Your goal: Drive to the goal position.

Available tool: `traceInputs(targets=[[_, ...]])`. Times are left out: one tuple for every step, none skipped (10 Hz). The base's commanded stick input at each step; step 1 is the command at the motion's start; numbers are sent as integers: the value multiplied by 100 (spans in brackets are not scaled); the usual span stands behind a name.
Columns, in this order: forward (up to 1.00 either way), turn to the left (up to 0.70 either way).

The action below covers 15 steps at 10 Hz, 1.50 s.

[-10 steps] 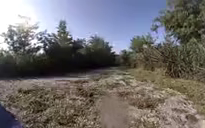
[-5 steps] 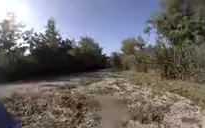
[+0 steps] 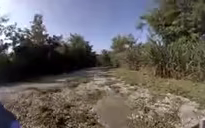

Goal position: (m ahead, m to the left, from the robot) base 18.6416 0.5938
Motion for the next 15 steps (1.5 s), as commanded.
traceInputs(targets=[[70,0],[70,0],[70,0],[70,0],[70,0],[70,0],[70,0],[70,0],[70,0],[70,0],[70,0],[70,0],[70,0],[70,0],[70,0]])
